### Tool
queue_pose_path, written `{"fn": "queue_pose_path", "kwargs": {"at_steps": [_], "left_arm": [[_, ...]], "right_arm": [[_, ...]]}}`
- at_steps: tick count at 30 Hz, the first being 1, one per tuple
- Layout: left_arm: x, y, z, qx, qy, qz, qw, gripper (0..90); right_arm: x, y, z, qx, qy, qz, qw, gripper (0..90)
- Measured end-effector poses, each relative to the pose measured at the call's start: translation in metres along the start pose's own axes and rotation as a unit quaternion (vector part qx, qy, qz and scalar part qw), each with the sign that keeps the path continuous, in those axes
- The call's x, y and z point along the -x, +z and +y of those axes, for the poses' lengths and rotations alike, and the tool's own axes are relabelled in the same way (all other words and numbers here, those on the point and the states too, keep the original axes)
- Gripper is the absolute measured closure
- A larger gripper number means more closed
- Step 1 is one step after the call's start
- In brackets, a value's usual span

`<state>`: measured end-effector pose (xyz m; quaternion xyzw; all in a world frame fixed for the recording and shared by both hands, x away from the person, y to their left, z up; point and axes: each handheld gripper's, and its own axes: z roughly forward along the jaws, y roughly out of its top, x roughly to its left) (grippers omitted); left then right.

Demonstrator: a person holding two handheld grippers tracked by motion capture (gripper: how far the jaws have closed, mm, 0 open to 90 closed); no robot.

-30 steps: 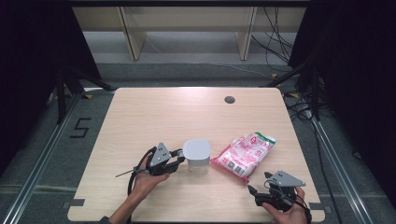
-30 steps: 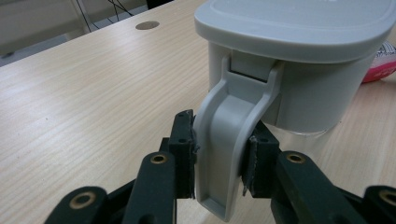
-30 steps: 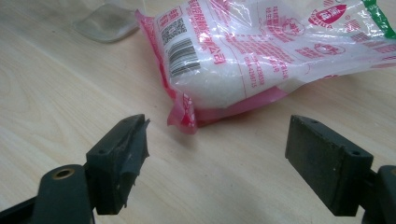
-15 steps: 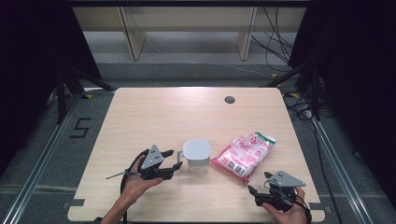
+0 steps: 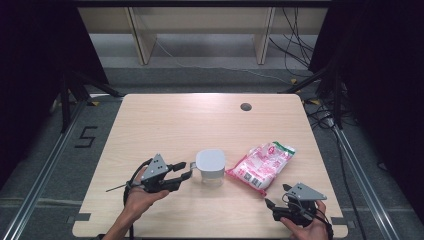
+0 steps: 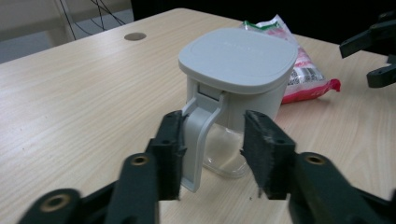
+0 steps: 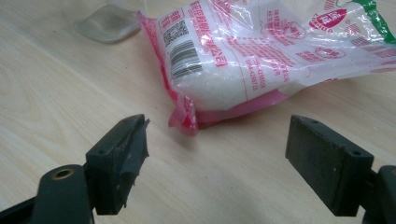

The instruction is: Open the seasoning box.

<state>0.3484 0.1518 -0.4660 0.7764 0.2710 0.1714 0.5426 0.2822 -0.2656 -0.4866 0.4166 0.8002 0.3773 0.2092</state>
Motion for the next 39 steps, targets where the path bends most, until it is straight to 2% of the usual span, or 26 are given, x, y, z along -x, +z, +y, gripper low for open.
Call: {"fn": "queue_pose_path", "kwargs": {"at_steps": [1, 3, 5, 6, 9, 11, 12, 15, 17, 18, 21, 22, 23, 34, 39], "left_arm": [[0.0, 0.0, 0.0, 0.0, 0.0, 0.0, 1.0, 67.9], [0.0, -0.003, 0.003, 0.003, 0.018, 0.005, 0.9998, 75.2], [0.001, -0.002, 0.004, 0.006, 0.019, 0.008, 0.9998, 80.1], [0.002, -0.002, 0.006, 0.01, 0.022, 0.006, 0.9997, 82.0], [0.003, -0.001, 0.01, 0.009, 0.029, 0.008, 0.9995, 84.7], [0.004, 0.0, 0.011, 0.011, 0.026, 0.01, 0.9996, 85.9], [0.003, 0.0, 0.013, 0.012, 0.025, 0.011, 0.9996, 86.9], [0.004, 0.001, 0.016, 0.012, 0.023, 0.012, 0.9996, 88.0], [0.003, 0.002, 0.018, 0.011, 0.021, 0.011, 0.9997, 88.0], [0.004, 0.003, 0.019, 0.01, 0.02, 0.008, 0.9997, 88.0], [0.004, 0.004, 0.02, 0.008, 0.021, 0.01, 0.9997, 88.0], [0.003, 0.006, 0.022, 0.011, 0.029, 0.007, 0.9995, 88.0], [0.004, 0.006, 0.022, 0.012, 0.021, 0.011, 0.9997, 88.0], [0.003, 0.016, 0.032, 0.013, 0.015, 0.011, 0.9997, 87.6], [0.005, 0.021, 0.036, 0.012, 0.021, 0.006, 0.9997, 87.3]], "right_arm": [[0.0, 0.0, 0.0, 0.0, -0.002, 0.0, 1.0, 21.6], [-0.001, 0.0, 0.001, 0.002, 0.002, 0.003, 1.0, 21.6], [-0.003, 0.0, 0.001, -0.001, 0.007, 0.0, 1.0, 21.6], [-0.002, 0.0, 0.0, -0.003, -0.005, 0.0, 1.0, 21.6], [-0.001, 0.001, 0.0, -0.001, -0.004, 0.004, 1.0, 21.6], [-0.002, 0.0, 0.001, -0.006, 0.002, 0.008, 0.9999, 21.5], [-0.001, 0.002, 0.001, -0.003, -0.008, 0.008, 0.9999, 21.5], [-0.002, 0.001, 0.001, 0.001, -0.008, 0.003, 1.0, 21.5], [-0.005, 0.0, 0.0, -0.009, 0.011, 0.001, 0.9999, 21.5], [-0.002, 0.001, 0.001, 0.0, -0.01, 0.002, 0.9999, 21.5], [-0.002, 0.001, 0.001, 0.002, -0.006, 0.004, 1.0, 21.5], [-0.003, 0.001, 0.001, 0.003, -0.006, 0.005, 1.0, 21.5], [-0.003, 0.001, 0.001, 0.004, -0.005, 0.005, 1.0, 21.5], [-0.004, 0.002, 0.002, 0.008, 0.002, 0.014, 0.9999, 20.9], [-0.005, 0.002, 0.003, 0.009, 0.0, 0.018, 0.9998, 20.5]]}}
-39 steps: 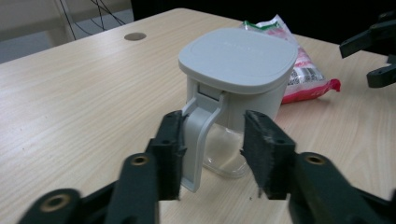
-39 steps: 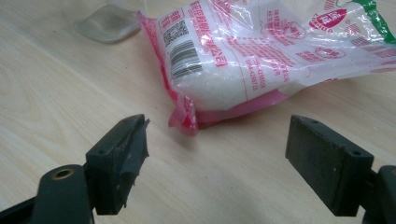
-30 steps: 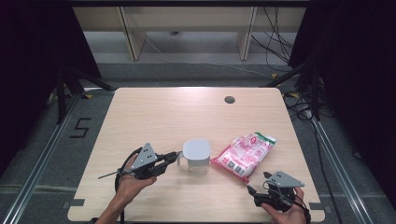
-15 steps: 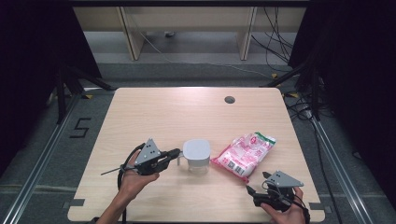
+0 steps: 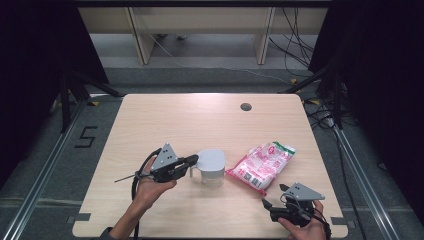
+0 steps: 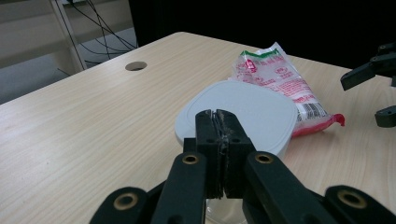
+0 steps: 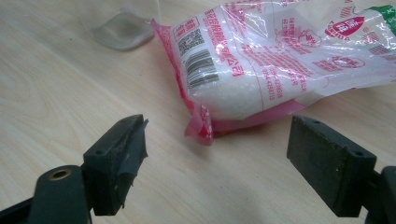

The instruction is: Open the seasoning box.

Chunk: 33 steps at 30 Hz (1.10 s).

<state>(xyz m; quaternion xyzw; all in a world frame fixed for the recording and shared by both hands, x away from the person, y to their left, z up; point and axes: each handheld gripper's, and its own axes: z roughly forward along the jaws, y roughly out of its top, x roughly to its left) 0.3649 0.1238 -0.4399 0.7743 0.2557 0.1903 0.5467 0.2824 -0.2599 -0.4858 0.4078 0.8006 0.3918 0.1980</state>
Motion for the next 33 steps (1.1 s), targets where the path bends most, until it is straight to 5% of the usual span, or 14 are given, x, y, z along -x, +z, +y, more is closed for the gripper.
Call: {"fn": "queue_pose_path", "kwargs": {"at_steps": [12, 18, 21, 27, 29, 33], "left_arm": [[-0.006, 0.006, -0.001, -0.005, 0.006, 0.014, 0.9999, 86.5], [-0.008, 0.007, -0.003, -0.003, -0.003, 0.014, 0.9999, 86.1], [-0.01, 0.007, -0.004, 0.001, 0.004, 0.024, 0.9997, 85.8], [-0.008, 0.007, -0.005, 0.002, -0.005, 0.014, 0.9999, 85.8], [-0.008, 0.006, -0.005, 0.002, -0.007, 0.012, 0.9999, 85.8], [-0.008, 0.005, -0.006, -0.002, 0.002, 0.014, 0.9999, 85.9]], "right_arm": [[-0.004, 0.002, 0.002, 0.016, 0.009, 0.016, 0.9997, 18.8], [-0.006, 0.004, 0.004, 0.025, -0.009, 0.019, 0.9995, 17.6], [-0.011, 0.004, 0.008, 0.032, 0.019, 0.03, 0.9988, 21.0], [-0.014, 0.012, 0.018, 0.049, -0.03, 0.036, 0.9977, 29.0], [-0.017, 0.012, 0.021, 0.046, -0.018, 0.037, 0.9981, 36.0], [-0.018, 0.014, 0.031, 0.07, -0.05, 0.04, 0.9955, 51.5]]}}
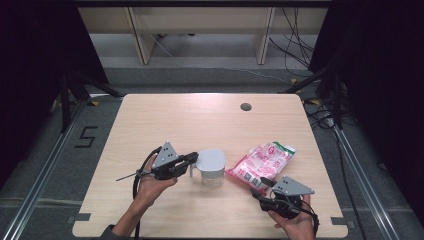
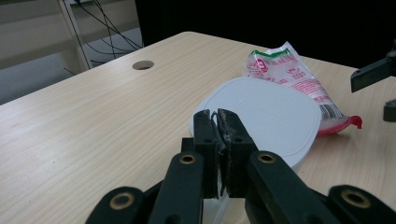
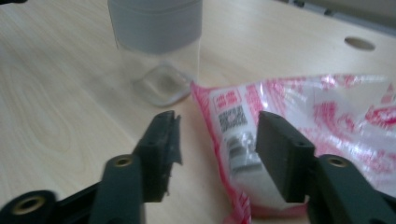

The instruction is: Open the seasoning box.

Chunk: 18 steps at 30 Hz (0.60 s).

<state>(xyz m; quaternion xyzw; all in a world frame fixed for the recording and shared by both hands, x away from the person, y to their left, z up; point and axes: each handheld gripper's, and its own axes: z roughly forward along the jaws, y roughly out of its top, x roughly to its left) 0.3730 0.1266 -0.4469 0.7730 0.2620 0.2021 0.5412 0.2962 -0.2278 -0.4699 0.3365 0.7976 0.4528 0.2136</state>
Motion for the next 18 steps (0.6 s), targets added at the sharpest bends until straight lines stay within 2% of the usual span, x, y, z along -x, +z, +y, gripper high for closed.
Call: {"fn": "queue_pose_path", "kwargs": {"at_steps": [1, 2, 3, 4, 5, 6, 7, 8, 10, 13, 14, 17, 18], "left_arm": [[0.0, 0.0, 0.0, -0.001, 0.001, -0.001, 1.0, 86.1], [0.001, 0.0, 0.0, 0.0, -0.002, -0.001, 1.0, 86.1], [0.001, -0.001, 0.0, -0.001, 0.001, -0.001, 1.0, 86.0], [0.001, 0.0, -0.001, 0.004, -0.003, -0.005, 1.0, 86.1], [0.0, 0.0, -0.001, 0.004, -0.003, -0.004, 1.0, 86.0], [0.0, 0.0, -0.001, 0.004, 0.0, -0.005, 1.0, 86.0], [0.001, 0.001, -0.001, 0.012, -0.01, -0.005, 0.9999, 86.0], [0.001, 0.001, -0.001, 0.011, -0.01, -0.004, 0.9999, 86.0], [0.001, 0.001, -0.001, 0.011, -0.01, -0.005, 0.9999, 86.0], [0.001, 0.0, -0.001, 0.011, -0.01, -0.005, 0.9999, 86.1], [0.001, -0.001, -0.001, 0.006, -0.007, -0.003, 1.0, 86.1], [0.001, -0.001, -0.001, 0.006, -0.008, -0.002, 0.9999, 86.1], [0.001, -0.001, -0.001, 0.007, -0.01, -0.003, 0.9999, 86.1]], "right_arm": [[0.0, 0.001, 0.002, 0.003, -0.005, 0.002, 1.0, 54.4], [-0.002, 0.001, 0.004, 0.006, 0.003, -0.004, 1.0, 56.1], [-0.001, 0.003, 0.006, 0.014, -0.009, -0.005, 0.9998, 57.2], [-0.003, 0.005, 0.008, 0.02, -0.005, -0.007, 0.9998, 58.9], [0.0, 0.006, 0.01, 0.024, -0.03, -0.008, 0.9992, 60.2], [-0.001, 0.008, 0.011, 0.026, -0.021, -0.01, 0.9994, 61.8], [-0.004, 0.008, 0.012, 0.015, 0.001, -0.004, 0.9999, 63.8], [-0.001, 0.011, 0.014, 0.027, -0.025, -0.003, 0.9993, 65.0], [-0.001, 0.015, 0.017, 0.024, -0.026, -0.004, 0.9994, 68.1], [-0.001, 0.02, 0.02, 0.031, -0.032, 0.008, 0.999, 70.9], [-0.003, 0.024, 0.024, 0.025, -0.043, 0.015, 0.9987, 75.4], [-0.006, 0.028, 0.026, 0.02, -0.041, 0.02, 0.9988, 79.5], [-0.006, 0.032, 0.028, 0.025, -0.058, 0.024, 0.9977, 82.4]]}}
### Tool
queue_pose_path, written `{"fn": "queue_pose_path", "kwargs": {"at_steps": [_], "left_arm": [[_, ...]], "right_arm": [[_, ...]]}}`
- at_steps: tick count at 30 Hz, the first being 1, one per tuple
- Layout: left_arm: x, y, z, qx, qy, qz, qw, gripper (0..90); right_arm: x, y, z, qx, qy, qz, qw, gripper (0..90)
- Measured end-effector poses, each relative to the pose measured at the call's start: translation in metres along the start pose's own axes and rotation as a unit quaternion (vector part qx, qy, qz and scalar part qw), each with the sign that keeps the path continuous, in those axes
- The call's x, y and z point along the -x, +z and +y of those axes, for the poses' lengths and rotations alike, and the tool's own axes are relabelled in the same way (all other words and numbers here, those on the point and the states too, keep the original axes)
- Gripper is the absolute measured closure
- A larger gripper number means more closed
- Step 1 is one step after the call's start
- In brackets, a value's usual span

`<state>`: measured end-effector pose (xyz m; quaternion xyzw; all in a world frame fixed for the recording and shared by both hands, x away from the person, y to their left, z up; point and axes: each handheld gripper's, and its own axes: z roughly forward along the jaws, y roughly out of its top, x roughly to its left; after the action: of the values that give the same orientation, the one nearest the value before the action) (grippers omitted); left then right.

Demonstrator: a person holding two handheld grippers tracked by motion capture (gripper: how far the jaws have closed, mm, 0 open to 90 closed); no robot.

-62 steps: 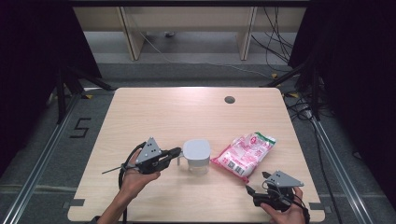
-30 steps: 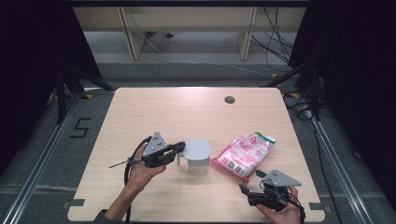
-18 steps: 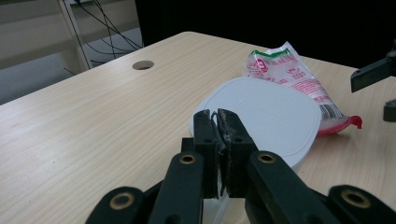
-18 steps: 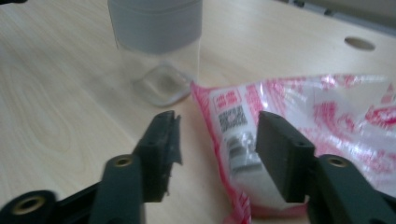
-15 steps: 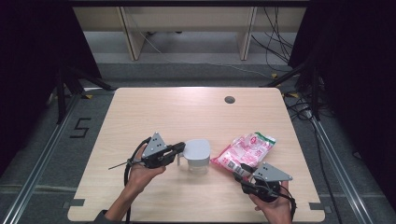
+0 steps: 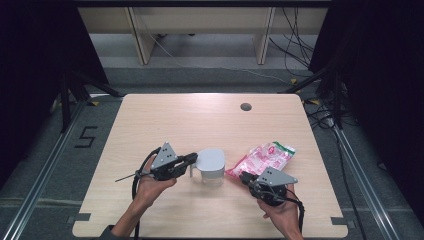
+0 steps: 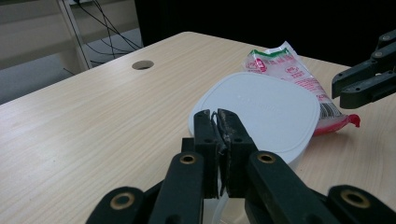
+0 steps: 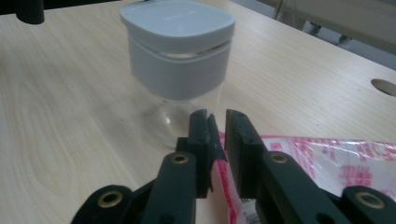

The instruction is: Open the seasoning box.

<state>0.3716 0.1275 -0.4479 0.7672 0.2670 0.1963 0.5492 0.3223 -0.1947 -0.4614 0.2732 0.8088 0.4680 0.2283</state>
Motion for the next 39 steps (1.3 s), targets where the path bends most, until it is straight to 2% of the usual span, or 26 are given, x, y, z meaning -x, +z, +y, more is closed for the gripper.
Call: {"fn": "queue_pose_path", "kwargs": {"at_steps": [7, 8, 9, 10, 14, 17, 18, 21, 22, 25, 26, 27, 28, 31, 32, 34, 35, 39], "left_arm": [[0.0, 0.0, 0.0, 0.0, 0.001, 0.0, 1.0, 86.4], [-0.001, -0.001, -0.001, 0.0, 0.001, 0.0, 1.0, 86.4], [-0.001, -0.001, -0.001, 0.0, 0.001, 0.0, 1.0, 86.5], [-0.001, -0.001, -0.001, -0.001, 0.0, 0.001, 1.0, 86.5], [-0.002, -0.002, -0.003, 0.0, -0.005, 0.001, 1.0, 86.6], [-0.002, -0.002, -0.003, -0.001, -0.005, 0.001, 1.0, 86.6], [-0.002, -0.002, -0.003, -0.001, -0.002, 0.001, 1.0, 86.6], [-0.002, -0.002, -0.003, -0.001, -0.002, 0.001, 1.0, 86.6], [-0.002, -0.002, -0.003, 0.0, -0.002, 0.001, 1.0, 86.6], [-0.002, -0.002, -0.003, 0.0, -0.002, 0.001, 1.0, 86.7], [-0.002, -0.002, -0.003, 0.0, -0.002, 0.0, 1.0, 86.7], [-0.002, -0.002, -0.003, 0.0, -0.005, 0.0, 1.0, 86.7], [-0.002, -0.002, -0.003, -0.001, -0.004, 0.002, 1.0, 86.7], [-0.002, -0.002, -0.003, 0.001, -0.004, 0.0, 1.0, 86.7], [-0.002, -0.002, -0.003, 0.001, -0.004, 0.001, 1.0, 86.6], [-0.002, -0.002, -0.004, 0.001, -0.003, 0.001, 1.0, 86.5], [-0.002, -0.002, -0.004, 0.001, -0.003, 0.001, 1.0, 86.4], [-0.002, -0.002, -0.004, 0.003, -0.008, 0.001, 1.0, 83.0]], "right_arm": [[0.0, 0.01, 0.008, 0.0, 0.0, 0.013, 0.9999, 88.6], [-0.001, 0.012, 0.009, -0.002, 0.008, 0.016, 0.9998, 88.9], [0.001, 0.014, 0.01, 0.002, -0.003, 0.017, 0.9998, 89.0], [0.001, 0.016, 0.011, 0.002, 0.005, 0.019, 0.9998, 89.3], [0.002, 0.021, 0.016, 0.002, 0.013, 0.022, 0.9997, 89.8], [0.004, 0.023, 0.019, 0.005, 0.004, 0.021, 0.9998, 89.9], [0.003, 0.025, 0.022, 0.007, 0.008, 0.028, 0.9995, 90.0], [0.003, 0.028, 0.024, 0.011, 0.002, 0.024, 0.9996, 90.0], [0.003, 0.032, 0.026, 0.013, -0.002, 0.032, 0.9994, 90.0], [0.001, 0.033, 0.027, 0.01, 0.006, 0.034, 0.9993, 90.0], [0.001, 0.033, 0.029, 0.008, 0.007, 0.042, 0.9991, 90.0], [0.0, 0.034, 0.031, 0.017, 0.003, 0.034, 0.9993, 90.0], [0.0, 0.034, 0.032, 0.015, -0.008, 0.041, 0.999, 90.0], [-0.002, 0.034, 0.035, 0.017, -0.002, 0.038, 0.9991, 90.0], [-0.003, 0.036, 0.037, 0.019, -0.005, 0.049, 0.9986, 90.0], [-0.004, 0.035, 0.039, 0.02, -0.005, 0.044, 0.9988, 90.0], [-0.004, 0.035, 0.04, 0.021, -0.01, 0.05, 0.9985, 90.0], [-0.005, 0.036, 0.042, 0.019, -0.011, 0.049, 0.9986, 90.0]]}}
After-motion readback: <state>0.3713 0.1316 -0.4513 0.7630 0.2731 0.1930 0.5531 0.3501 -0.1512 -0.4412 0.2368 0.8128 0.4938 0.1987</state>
